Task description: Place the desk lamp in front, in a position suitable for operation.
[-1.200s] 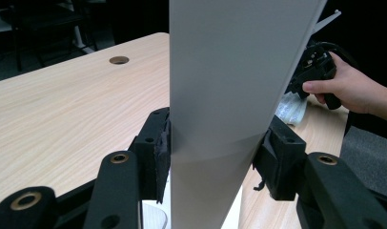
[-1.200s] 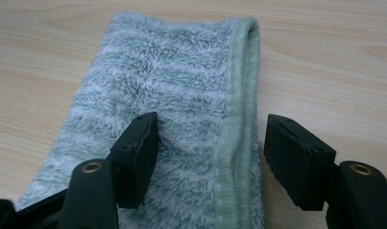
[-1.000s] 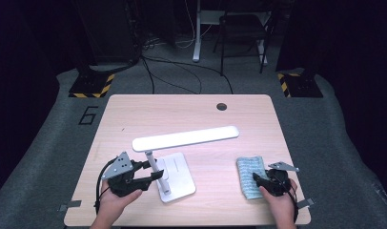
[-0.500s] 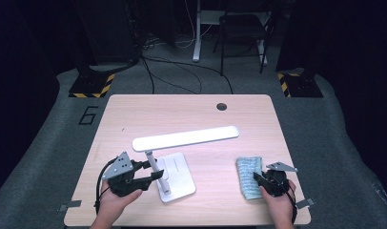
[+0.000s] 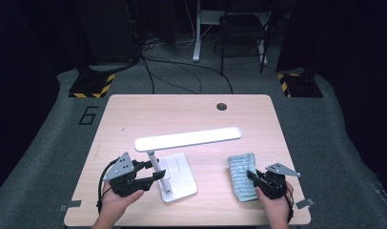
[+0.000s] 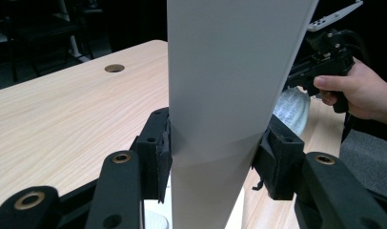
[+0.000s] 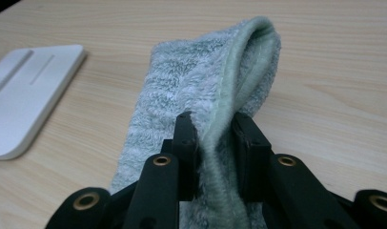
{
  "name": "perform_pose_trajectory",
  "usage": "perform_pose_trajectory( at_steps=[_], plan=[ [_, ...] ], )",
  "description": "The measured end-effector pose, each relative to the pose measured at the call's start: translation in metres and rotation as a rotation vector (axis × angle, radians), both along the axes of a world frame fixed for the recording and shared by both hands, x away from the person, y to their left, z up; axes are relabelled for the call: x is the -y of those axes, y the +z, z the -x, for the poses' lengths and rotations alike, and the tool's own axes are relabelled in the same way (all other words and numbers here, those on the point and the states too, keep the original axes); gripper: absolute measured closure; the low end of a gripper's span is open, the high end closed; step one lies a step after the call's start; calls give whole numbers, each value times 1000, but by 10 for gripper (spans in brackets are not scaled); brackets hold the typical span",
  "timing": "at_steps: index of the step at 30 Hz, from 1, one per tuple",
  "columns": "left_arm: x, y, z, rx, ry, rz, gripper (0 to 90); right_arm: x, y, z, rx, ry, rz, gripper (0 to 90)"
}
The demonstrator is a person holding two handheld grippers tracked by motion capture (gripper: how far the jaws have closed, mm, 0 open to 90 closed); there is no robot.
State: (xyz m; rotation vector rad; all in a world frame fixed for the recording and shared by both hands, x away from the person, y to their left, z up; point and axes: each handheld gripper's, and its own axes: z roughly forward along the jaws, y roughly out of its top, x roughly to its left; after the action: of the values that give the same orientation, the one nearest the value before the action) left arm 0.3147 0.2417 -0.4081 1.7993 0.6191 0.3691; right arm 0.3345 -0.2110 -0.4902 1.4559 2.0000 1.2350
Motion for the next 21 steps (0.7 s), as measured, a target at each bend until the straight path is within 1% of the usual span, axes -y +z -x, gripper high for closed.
perform_pose_trajectory(
  at_steps=[2, 3, 4, 5, 6, 7, 9, 11, 12, 13, 14, 16, 17, 19, 21],
  plan=[
    [1, 0, 0, 5, -3, -5, 524, -4, 3, 3, 12, 11, -14, 734],
    [1, 1, 0, 2, -3, -11, 524, -8, 5, 4, 25, 26, -20, 734],
    [2, 0, 0, 5, -3, -6, 524, -10, 6, 5, 33, 28, -21, 734],
    [2, 1, 0, 4, -7, -11, 524, -13, 8, 6, 37, 35, -20, 733],
    [3, 0, 0, 3, -10, -7, 524, -16, 9, 7, 51, 46, -12, 733],
    [4, 1, -1, 1, -13, -11, 524, -20, 10, 8, 52, 57, -12, 732],
    [6, 1, -2, 0, -27, -9, 524, -27, 12, 10, 49, 68, -20, 731],
    [9, 1, -3, -2, -29, -3, 523, -36, 13, 11, 52, 89, -25, 730],
    [9, 1, -3, -2, -37, -10, 523, -43, 15, 11, 56, 110, -28, 730],
    [9, 0, -3, 3, -33, -6, 523, -47, 16, 12, 50, 116, -30, 729],
    [9, 0, -3, 3, -35, -6, 523, -51, 17, 12, 61, 133, -24, 729],
    [9, 1, -2, -2, -40, -7, 523, -64, 19, 12, 66, 158, -25, 729],
    [8, 1, -2, -8, -52, -16, 523, -69, 20, 12, 69, 171, -28, 729],
    [9, 2, -3, -5, -49, -16, 523, -80, 20, 11, 66, 205, -24, 728],
    [9, 2, -2, -8, -47, -16, 522, -92, 20, 11, 55, 232, -8, 727]
  ],
)
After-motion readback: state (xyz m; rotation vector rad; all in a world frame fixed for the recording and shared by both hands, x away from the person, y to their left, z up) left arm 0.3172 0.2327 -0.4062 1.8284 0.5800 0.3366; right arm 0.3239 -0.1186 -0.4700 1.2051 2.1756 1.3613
